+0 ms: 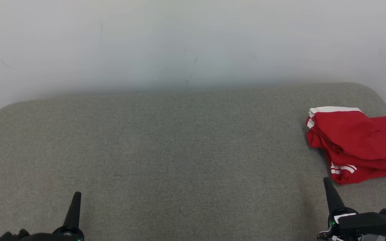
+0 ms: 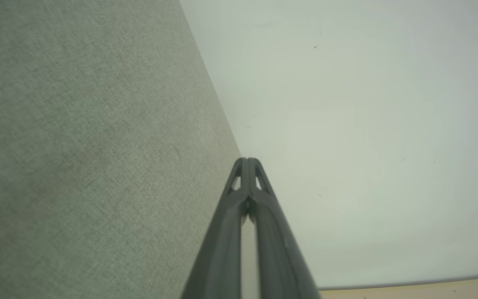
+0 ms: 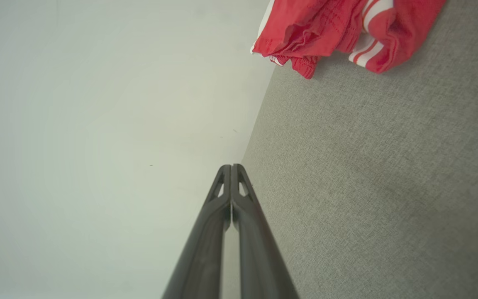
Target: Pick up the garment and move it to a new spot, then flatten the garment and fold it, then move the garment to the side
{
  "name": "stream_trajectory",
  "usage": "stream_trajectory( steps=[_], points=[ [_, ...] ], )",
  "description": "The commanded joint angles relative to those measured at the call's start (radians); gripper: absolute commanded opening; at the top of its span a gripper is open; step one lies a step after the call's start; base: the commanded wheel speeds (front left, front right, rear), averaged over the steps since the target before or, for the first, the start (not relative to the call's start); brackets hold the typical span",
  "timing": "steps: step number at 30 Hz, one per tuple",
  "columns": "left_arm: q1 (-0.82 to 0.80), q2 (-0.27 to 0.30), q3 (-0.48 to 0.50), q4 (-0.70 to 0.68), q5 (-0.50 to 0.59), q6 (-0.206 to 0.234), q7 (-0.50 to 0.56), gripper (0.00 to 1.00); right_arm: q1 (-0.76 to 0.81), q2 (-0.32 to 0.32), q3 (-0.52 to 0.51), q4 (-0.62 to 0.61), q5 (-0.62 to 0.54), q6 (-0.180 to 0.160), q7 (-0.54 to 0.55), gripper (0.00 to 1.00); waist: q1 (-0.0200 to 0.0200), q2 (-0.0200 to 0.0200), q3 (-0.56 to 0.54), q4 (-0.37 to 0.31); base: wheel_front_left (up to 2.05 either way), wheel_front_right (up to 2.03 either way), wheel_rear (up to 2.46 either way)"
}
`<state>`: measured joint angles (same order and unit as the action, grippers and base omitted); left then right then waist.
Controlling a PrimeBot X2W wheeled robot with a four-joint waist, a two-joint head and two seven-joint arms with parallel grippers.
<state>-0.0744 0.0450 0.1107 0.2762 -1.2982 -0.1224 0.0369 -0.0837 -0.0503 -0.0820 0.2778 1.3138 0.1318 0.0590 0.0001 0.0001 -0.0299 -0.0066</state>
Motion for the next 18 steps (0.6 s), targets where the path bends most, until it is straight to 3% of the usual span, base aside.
stream_trajectory(
  steps=[1,18],
  points=[
    [-0.019,0.006,0.004,-0.011,-0.029,-0.003,0.009,0.0,-0.02,0.0,-0.006,-0.01,0.025,-0.001,0.005,0.0,-0.0001,-0.0001,0.001,0.0,0.0,0.0,0.0],
    [-0.03,0.007,0.005,-0.019,-0.162,-0.007,0.043,0.0,-0.025,0.0,-0.02,-0.02,0.152,-0.002,0.03,0.0,-0.0001,-0.0001,0.014,0.003,0.0,0.0,0.0]
  ],
)
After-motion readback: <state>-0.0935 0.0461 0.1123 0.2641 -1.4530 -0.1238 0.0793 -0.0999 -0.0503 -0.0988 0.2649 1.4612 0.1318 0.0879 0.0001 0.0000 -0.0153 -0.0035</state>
